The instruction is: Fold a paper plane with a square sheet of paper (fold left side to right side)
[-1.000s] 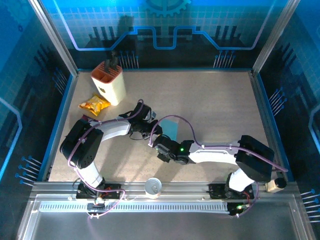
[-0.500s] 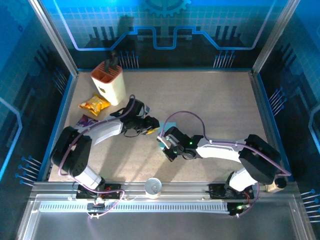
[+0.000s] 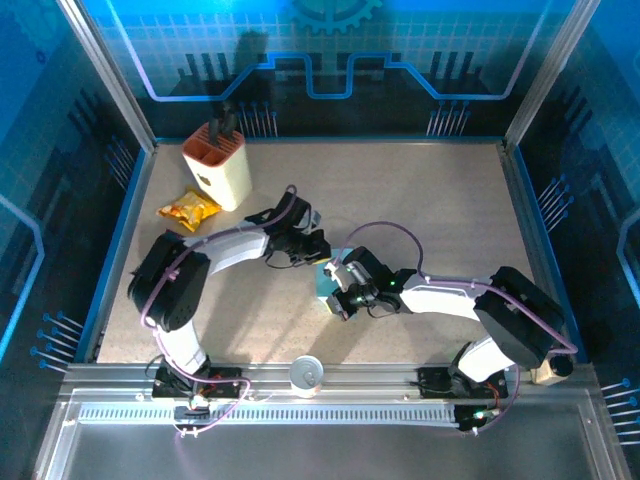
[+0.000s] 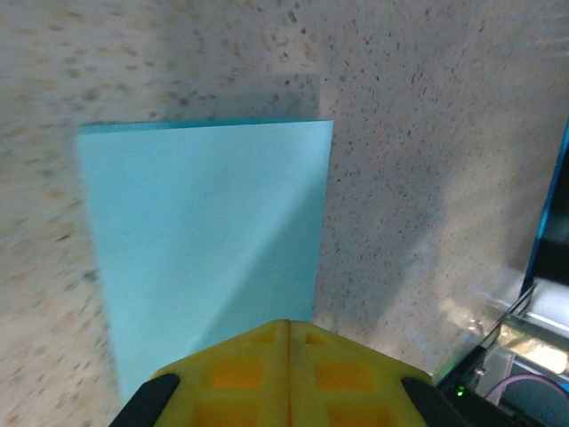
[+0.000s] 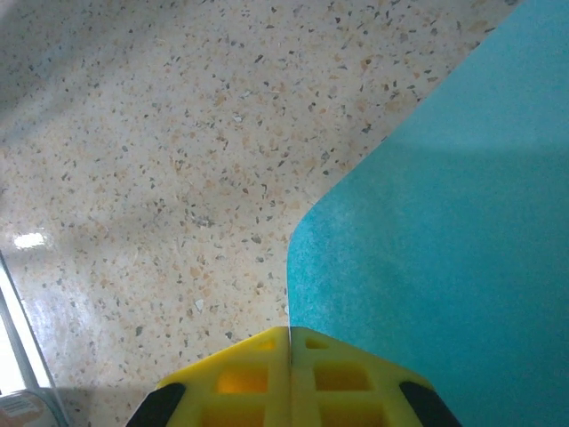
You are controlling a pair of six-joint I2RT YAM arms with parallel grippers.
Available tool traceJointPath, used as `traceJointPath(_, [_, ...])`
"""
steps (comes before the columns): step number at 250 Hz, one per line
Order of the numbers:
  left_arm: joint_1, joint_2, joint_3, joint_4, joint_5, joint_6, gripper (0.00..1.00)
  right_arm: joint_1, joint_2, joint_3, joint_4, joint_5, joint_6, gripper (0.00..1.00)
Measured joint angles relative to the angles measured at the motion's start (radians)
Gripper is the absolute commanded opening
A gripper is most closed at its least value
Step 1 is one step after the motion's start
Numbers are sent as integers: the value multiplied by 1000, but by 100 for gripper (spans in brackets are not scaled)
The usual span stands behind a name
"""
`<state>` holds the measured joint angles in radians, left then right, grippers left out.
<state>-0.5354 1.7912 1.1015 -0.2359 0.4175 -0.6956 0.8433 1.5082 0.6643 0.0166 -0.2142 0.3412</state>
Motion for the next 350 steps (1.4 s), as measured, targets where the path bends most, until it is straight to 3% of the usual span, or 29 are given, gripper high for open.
traceJointPath(43, [-36, 106, 59, -16, -2, 19, 5, -5, 0, -13, 14, -4, 15, 2])
traceJointPath(125, [-40, 172, 60, -32, -43, 47, 0, -10, 0, -23, 15, -8, 33, 2])
traceJointPath(350, [-68, 179, 88, -51, -110, 130, 0, -120, -1, 50, -162, 66, 89, 5])
